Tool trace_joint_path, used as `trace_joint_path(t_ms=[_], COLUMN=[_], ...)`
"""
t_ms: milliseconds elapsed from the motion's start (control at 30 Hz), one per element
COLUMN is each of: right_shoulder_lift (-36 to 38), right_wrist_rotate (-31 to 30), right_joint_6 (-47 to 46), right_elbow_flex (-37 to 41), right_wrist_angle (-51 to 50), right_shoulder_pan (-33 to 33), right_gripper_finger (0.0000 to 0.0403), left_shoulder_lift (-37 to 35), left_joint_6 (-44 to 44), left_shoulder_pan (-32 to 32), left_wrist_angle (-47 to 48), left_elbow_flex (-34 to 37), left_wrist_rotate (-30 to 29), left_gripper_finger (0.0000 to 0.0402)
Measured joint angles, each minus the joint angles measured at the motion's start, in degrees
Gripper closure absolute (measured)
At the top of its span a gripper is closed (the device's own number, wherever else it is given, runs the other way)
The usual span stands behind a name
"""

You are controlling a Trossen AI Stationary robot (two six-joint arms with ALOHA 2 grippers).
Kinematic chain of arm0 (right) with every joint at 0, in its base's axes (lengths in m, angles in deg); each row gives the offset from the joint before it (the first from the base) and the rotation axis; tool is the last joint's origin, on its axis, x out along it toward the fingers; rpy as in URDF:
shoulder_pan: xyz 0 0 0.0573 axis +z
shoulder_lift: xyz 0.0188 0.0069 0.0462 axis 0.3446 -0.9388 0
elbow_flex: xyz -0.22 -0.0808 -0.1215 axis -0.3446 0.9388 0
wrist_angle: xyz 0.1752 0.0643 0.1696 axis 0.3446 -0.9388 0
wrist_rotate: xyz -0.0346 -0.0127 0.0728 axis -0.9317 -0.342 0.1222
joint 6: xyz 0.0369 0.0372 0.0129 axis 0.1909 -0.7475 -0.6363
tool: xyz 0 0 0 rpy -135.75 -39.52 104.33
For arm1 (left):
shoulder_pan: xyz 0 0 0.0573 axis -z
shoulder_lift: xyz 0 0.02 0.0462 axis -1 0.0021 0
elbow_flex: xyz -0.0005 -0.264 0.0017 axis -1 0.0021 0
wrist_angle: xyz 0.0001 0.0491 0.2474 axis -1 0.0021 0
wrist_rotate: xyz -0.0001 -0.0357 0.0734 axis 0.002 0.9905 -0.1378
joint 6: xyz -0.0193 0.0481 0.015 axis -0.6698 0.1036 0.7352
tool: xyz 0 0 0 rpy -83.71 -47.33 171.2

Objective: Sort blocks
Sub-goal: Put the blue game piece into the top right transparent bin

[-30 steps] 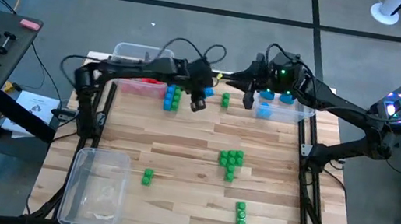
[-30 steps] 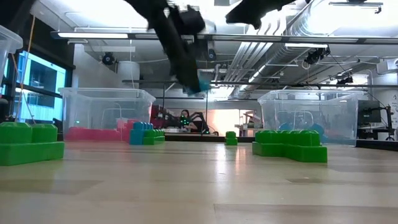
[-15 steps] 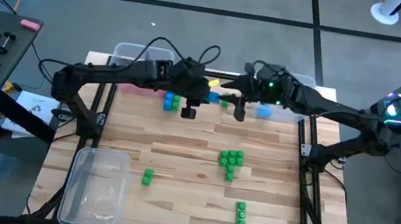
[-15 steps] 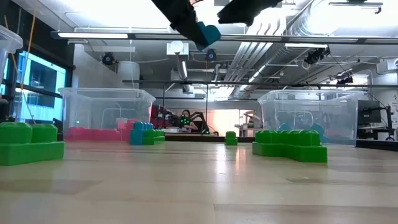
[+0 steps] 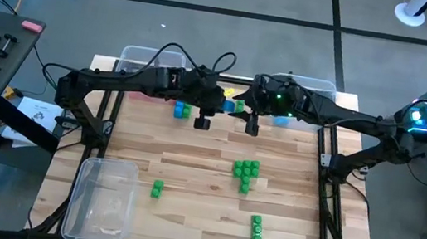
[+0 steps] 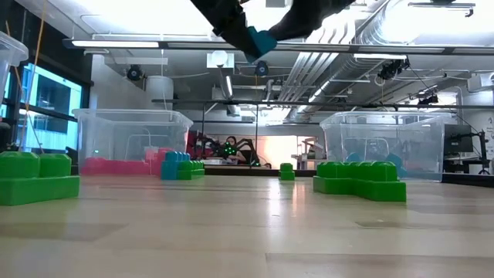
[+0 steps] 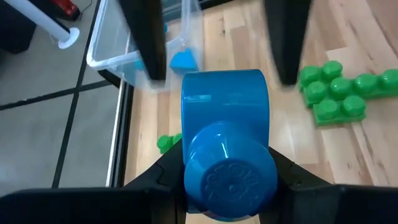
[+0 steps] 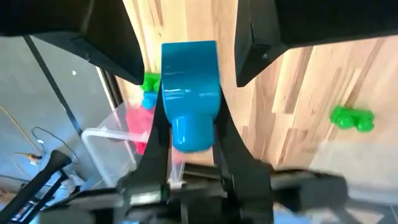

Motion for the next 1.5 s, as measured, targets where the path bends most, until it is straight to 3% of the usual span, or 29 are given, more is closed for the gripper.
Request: trace_joint_path(t_ms=[400, 533, 667, 833, 1133, 1300, 1500], right_shoulder_lift=[-3.05, -3.05, -3.05, -2.94, -2.66, -1.98, -0.27], right_wrist_rotate=[0.17, -0.75, -0.98, -1.22, -2.41, -2.39, -7.29], right_joint_6=[4.31, 4.73, 4.69, 4.56, 5.15, 5.13, 4.35], right_elbow_flex=[0.00, 0.00, 0.00, 0.00, 0.01, 0.00, 0.00], right_wrist_angle=[1.21, 2.60, 2.88, 2.88, 3.27, -0.57, -14.15], right_shoulder_pan=[0.68, 0.68, 0.61, 0.60, -0.58, -3.58, -11.44], right_gripper_finger=[0.0217, 0.0252, 0.0317, 0.0389, 0.0383, 0.0399, 0.0400], left_shoulder_lift=[0.00, 0.00, 0.00, 0.00, -3.28, -5.94, -14.15], left_joint_6=[0.02, -0.09, 1.23, -0.53, -2.71, -7.80, -14.57], left_shoulder_pan=[1.13, 1.11, 1.11, 1.16, -2.71, -8.73, -14.59], left_wrist_angle=[-2.00, -2.86, -2.59, -2.05, 12.81, 18.80, 7.52], left_elbow_flex=[0.00, -0.02, -0.02, -0.02, -0.07, 1.37, 15.16], left_wrist_rotate=[0.66, 0.66, 1.43, 1.88, -0.20, 5.71, 16.53], left_gripper_finger=[0.0300, 0.0272, 0.0230, 0.0221, 0.0219, 0.0218, 0.0218])
